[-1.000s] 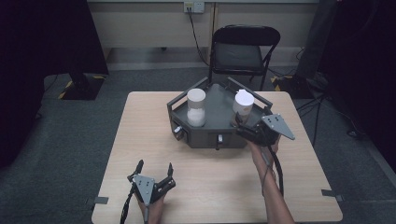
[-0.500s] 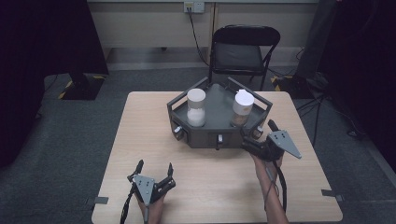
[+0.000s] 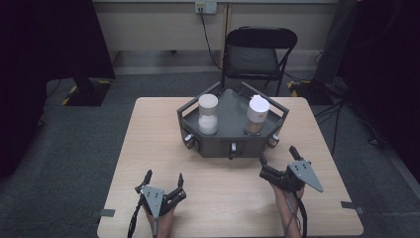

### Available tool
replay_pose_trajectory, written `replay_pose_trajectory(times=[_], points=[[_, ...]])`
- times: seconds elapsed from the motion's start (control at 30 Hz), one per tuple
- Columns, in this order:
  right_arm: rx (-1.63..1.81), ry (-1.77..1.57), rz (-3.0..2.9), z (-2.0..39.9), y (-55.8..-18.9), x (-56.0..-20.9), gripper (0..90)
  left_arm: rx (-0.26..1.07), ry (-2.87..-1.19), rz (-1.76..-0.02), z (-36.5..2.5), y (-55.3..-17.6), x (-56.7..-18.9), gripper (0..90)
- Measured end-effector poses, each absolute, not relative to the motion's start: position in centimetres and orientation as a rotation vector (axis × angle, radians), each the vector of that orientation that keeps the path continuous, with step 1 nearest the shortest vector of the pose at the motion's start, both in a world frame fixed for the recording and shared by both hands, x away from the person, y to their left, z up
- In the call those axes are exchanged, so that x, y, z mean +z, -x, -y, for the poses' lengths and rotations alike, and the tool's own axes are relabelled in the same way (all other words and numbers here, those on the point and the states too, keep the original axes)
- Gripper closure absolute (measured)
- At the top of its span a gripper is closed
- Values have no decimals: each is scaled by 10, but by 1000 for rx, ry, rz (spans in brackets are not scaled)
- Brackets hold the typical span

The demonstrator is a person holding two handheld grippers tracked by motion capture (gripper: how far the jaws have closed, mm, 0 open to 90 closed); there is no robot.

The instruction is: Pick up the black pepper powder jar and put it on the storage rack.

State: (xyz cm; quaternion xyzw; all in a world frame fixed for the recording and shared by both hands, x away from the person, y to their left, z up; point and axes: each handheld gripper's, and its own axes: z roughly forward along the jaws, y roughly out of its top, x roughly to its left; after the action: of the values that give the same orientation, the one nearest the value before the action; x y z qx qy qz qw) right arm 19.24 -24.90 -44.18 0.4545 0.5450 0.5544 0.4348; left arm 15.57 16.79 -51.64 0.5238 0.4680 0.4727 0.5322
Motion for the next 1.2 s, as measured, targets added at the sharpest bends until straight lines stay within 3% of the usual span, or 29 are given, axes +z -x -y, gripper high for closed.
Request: replay_pose_trajectory(times=[0.43,1.2], points=[[1308,-1180,-1317,250,-160,-473,0,1129,-1248,-1118,-168,-156,-516,6],[1260,-1203,-1318,249,-149,-503,0,1132,-1247,-1120,-167,-155,-516,6]])
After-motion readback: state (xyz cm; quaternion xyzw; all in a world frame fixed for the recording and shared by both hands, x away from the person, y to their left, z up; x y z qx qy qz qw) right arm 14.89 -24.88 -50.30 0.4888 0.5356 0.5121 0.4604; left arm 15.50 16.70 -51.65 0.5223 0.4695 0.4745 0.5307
